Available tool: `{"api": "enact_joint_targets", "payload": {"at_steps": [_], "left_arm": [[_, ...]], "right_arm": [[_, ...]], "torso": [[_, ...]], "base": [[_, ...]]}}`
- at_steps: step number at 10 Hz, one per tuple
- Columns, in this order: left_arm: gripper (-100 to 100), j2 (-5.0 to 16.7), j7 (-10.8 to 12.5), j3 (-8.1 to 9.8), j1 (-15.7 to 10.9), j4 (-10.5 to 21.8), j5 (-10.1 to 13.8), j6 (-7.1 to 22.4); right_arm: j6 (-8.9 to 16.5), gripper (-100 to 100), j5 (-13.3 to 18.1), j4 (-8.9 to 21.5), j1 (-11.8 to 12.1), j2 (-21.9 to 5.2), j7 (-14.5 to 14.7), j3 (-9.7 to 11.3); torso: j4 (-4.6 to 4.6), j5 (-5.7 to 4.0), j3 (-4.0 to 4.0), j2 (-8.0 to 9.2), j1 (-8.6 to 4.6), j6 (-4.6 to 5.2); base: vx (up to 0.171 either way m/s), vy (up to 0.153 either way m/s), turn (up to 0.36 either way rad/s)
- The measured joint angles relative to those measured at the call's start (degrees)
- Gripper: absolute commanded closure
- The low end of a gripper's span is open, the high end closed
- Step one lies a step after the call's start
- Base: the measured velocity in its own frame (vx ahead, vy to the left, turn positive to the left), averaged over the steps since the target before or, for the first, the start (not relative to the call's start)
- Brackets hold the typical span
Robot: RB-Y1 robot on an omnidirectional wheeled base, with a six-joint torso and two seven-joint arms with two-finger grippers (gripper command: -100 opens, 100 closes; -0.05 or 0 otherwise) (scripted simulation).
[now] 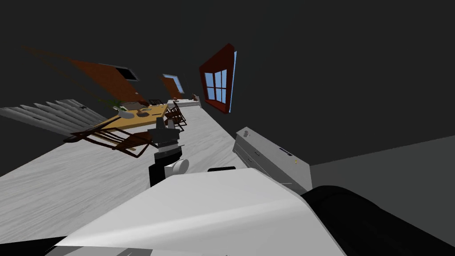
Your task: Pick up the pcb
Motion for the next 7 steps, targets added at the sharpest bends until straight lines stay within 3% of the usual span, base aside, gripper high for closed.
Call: {"api": "enact_joint_targets", "payload": {"at_steps": [2,3,7], "left_arm": [[0,0.0,0.0,0.01,0.0,0.0,0.0,0.0],[0,0.0,0.0,0.01,0.0,0.0,0.0,0.0],[0,0.0,0.0,0.02,0.0,0.0,0.0,0.0]], "right_arm": [[1.0,-100,1.4,2.9,0.4,-2.1,-0.2,1.4],[2.6,-100,1.9,2.0,1.1,-4.2,-0.8,2.1],[5.4,-100,4.4,6.9,2.6,-9.6,-1.3,4.1]], "torso": [[0.00,-0.02,0.00,0.01,-0.04,0.03],[0.00,-0.01,0.00,0.00,-0.05,0.07],[0.00,-0.04,-0.01,-0.02,-0.14,0.09]], "base": [[-0.010,-0.013,0.208],[-0.011,-0.022,0.289],[-0.008,-0.036,0.237]]}}
